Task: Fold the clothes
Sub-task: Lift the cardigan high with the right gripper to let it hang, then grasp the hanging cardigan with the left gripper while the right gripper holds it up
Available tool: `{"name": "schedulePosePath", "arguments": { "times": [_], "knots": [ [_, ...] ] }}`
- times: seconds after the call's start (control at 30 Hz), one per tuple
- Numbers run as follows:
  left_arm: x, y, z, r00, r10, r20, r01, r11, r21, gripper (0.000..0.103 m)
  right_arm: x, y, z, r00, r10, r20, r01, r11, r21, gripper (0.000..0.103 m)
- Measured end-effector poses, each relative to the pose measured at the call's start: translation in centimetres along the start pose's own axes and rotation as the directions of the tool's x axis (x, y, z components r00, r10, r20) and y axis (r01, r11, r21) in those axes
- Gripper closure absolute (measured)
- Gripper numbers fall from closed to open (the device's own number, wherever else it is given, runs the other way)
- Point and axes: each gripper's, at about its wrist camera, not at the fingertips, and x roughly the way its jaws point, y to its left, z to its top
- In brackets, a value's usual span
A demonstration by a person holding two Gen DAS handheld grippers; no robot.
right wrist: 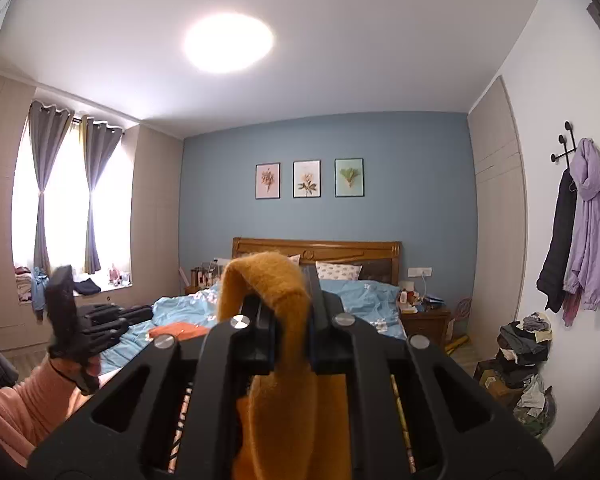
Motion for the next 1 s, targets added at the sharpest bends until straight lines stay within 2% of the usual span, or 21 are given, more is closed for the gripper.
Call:
{"name": "schedulePosePath", "arguments": {
  "times": [0.03, 0.07, 0.1, 0.13, 0.17, 0.23, 0.33, 0.37, 0.43, 0.47, 0.53, 0.57, 0.6, 0.63, 0.67, 0.7, 0.73, 0.77, 0.87, 1.0],
  "knots": [
    [-0.3, -0.2, -0.8, 1.000, -0.013, -0.012, 0.013, 1.000, 0.013, 0.070, 0.1, 0.2, 0.1, 1.000, 0.005, -0.005, -0.005, 1.000, 0.003, 0.090],
    [-0.3, -0.9, -2.2, 0.999, -0.027, -0.025, 0.028, 0.999, 0.039, 0.042, 0.3, 0.5, 0.1, 1.000, 0.009, -0.010, -0.009, 1.000, 0.005, 0.090],
    [0.0, -1.5, -3.6, 0.999, -0.032, -0.032, 0.034, 0.997, 0.062, 0.025, 0.3, 0.8, 0.3, 1.000, 0.009, -0.007, -0.009, 1.000, 0.000, 0.090],
    [0.8, -2.2, -4.8, 0.998, -0.046, -0.037, 0.049, 0.995, 0.086, 0.020, 0.1, 1.2, 0.5, 1.000, 0.011, -0.002, -0.011, 1.000, -0.006, 0.090],
    [1.7, -3.6, -6.0, 0.994, -0.096, -0.060, 0.102, 0.989, 0.109, 0.018, 0.0, 1.6, 0.8, 1.000, 0.012, 0.002, -0.012, 1.000, -0.012, 0.090],
    [3.7, -6.9, -8.4, 0.968, -0.217, -0.126, 0.234, 0.962, 0.142, 0.018, -0.3, 2.4, 1.4, 1.000, 0.011, 0.007, -0.011, 1.000, -0.026, 0.090],
    [5.1, -12.2, -11.0, 0.936, -0.315, -0.160, 0.346, 0.906, 0.242, 0.018, -0.8, 3.4, 2.5, 1.000, 0.004, 0.011, -0.004, 0.999, -0.046, 0.090],
    [6.0, -13.6, -11.7, 0.931, -0.327, -0.164, 0.361, 0.891, 0.274, 0.018, -1.0, 3.6, 2.8, 1.000, 0.002, 0.013, -0.001, 0.999, -0.051, 0.090],
    [8.6, -15.5, -12.3, 0.937, -0.313, -0.155, 0.348, 0.878, 0.330, 0.017, -1.2, 4.0, 3.1, 1.000, 0.009, 0.011, -0.008, 0.999, -0.052, 0.090],
    [9.9, -16.0, -12.5, 0.937, -0.313, -0.152, 0.347, 0.877, 0.332, 0.017, -1.2, 4.2, 3.1, 1.000, 0.010, 0.006, -0.010, 0.998, -0.056, 0.090],
    [12.1, -16.0, -12.3, 0.933, -0.329, -0.149, 0.359, 0.891, 0.279, 0.017, -1.2, 4.5, 3.1, 1.000, 0.013, -0.005, -0.014, 0.998, -0.063, 0.090],
    [12.9, -15.9, -12.4, 0.932, -0.329, -0.152, 0.359, 0.899, 0.251, 0.018, -1.3, 4.6, 3.0, 1.000, 0.016, -0.013, -0.016, 0.998, -0.065, 0.090],
    [13.8, -15.6, -12.4, 0.927, -0.337, -0.164, 0.367, 0.903, 0.221, 0.029, -1.3, 4.7, 2.9, 1.000, 0.018, -0.021, -0.019, 0.998, -0.067, 0.090],
    [14.6, -15.3, -12.5, 0.915, -0.359, -0.185, 0.391, 0.901, 0.186, 0.045, -1.3, 4.9, 2.7, 0.999, 0.019, -0.027, -0.020, 0.998, -0.067, 0.090],
    [15.2, -15.0, -12.6, 0.900, -0.380, -0.212, 0.414, 0.899, 0.146, 0.092, -1.3, 4.9, 2.6, 0.999, 0.015, -0.034, -0.018, 0.998, -0.067, 0.090],
    [15.7, -14.6, -12.7, 0.886, -0.398, -0.240, 0.431, 0.896, 0.106, 0.097, -1.3, 4.8, 2.4, 0.999, 0.012, -0.040, -0.015, 0.998, -0.066, 0.090],
    [15.8, -14.1, -12.6, 0.881, -0.404, -0.248, 0.433, 0.898, 0.074, 0.097, -1.3, 4.8, 2.3, 0.999, 0.010, -0.044, -0.012, 0.998, -0.066, 0.090],
    [15.5, -13.5, -12.3, 0.888, -0.397, -0.234, 0.419, 0.906, 0.054, 0.097, -1.2, 4.8, 2.1, 0.999, 0.007, -0.048, -0.011, 0.998, -0.065, 0.090],
    [13.9, -10.7, -10.5, 0.919, -0.349, -0.185, 0.356, 0.934, 0.003, 0.097, -1.6, 4.7, 2.0, 0.999, 0.011, -0.039, -0.014, 0.998, -0.065, 0.090],
    [9.5, -5.2, -6.0, 0.974, -0.210, -0.086, 0.208, 0.978, -0.029, 0.097, -3.4, 4.6, 2.5, 0.999, 0.037, 0.018, -0.036, 0.998, -0.059, 0.090]
  ]
}}
